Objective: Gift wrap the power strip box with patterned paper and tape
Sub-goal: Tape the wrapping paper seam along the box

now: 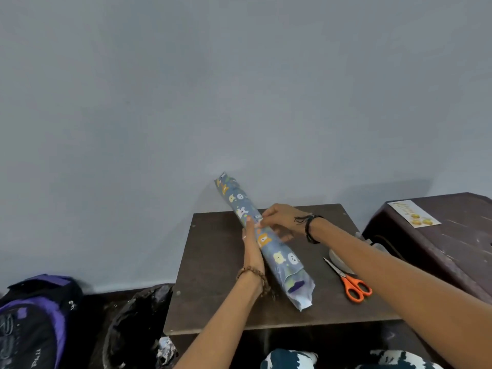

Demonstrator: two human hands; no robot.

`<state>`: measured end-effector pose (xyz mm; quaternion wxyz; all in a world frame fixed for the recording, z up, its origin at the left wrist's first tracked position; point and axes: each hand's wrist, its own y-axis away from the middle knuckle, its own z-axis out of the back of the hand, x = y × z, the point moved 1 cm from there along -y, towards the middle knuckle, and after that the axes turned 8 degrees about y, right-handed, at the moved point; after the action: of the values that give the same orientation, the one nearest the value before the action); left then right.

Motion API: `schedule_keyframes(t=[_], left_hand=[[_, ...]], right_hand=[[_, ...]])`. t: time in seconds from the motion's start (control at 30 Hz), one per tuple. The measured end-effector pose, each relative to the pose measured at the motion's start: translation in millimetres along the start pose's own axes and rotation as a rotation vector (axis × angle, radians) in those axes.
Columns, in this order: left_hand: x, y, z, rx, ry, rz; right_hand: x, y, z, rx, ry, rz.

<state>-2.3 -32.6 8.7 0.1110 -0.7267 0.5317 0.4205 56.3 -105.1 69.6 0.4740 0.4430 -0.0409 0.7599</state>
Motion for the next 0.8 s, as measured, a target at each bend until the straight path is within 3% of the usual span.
schedule_keyframes(t=[0.17,0.33,0.5,0.6,0.7,0.8], left_hand=[[-19.9,-4.4,11.3,-0.122,-0.088,-0.020],[-28.5,-6.2,27.2,-0.219,-0.186,-0.024],[-17.9,4.6,42.1,-0.220,-0.080,-0.022],[-14.8,6.3,48.8,-0.173,0.083,0.040],[-15.2,9.5,55.0,-0.086,0.176,0.132],[-15.7,8.2,64.7,-0.248,0.060,0.089]], right_hand=[[-6.4,10.6,-10.4,-0.108,-0.130,-0.014],[-16.4,-0.6,-42.4,-0.004,-0.257,-0.061],[-23.2,-9.0,-48.3,0.028,-0.258,-0.135],[-32.2,-10.6,-36.2,-0.029,-0.403,-0.167],[-39.4,-4.7,-29.1,0.151,-0.463,-0.163],[-47.8,-5.9,-29.3,0.229,-0.357,-0.154]])
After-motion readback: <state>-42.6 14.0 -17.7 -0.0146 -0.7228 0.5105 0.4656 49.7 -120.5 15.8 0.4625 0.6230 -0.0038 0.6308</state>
